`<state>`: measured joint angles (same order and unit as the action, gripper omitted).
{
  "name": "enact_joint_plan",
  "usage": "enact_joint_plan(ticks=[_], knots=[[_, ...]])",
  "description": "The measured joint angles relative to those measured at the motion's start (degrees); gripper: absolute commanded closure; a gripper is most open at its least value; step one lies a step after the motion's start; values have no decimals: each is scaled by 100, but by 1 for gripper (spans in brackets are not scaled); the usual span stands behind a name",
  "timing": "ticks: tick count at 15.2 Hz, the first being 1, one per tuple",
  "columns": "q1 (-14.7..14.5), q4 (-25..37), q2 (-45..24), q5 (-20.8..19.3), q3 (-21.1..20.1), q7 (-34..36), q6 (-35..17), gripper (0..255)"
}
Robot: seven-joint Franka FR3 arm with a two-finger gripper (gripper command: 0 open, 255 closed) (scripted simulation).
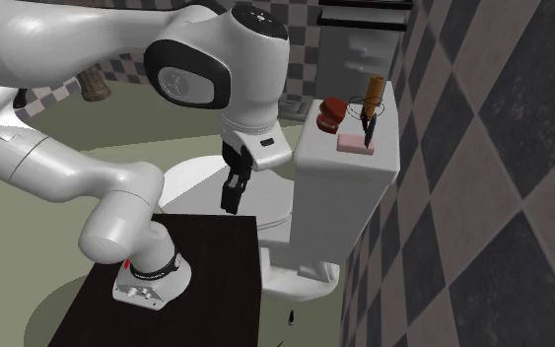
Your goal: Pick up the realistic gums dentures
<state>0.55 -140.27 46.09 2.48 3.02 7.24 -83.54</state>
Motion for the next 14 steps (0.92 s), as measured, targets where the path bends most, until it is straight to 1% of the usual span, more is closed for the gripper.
enact_joint_plan(ticks=[2, 7, 14], knots=[[-27, 87, -87, 40, -57, 57, 14, 0], [-224, 839, -877, 331, -546, 570, 106, 0], [-440, 2368, -2346, 557, -1214, 1385, 367, 0]])
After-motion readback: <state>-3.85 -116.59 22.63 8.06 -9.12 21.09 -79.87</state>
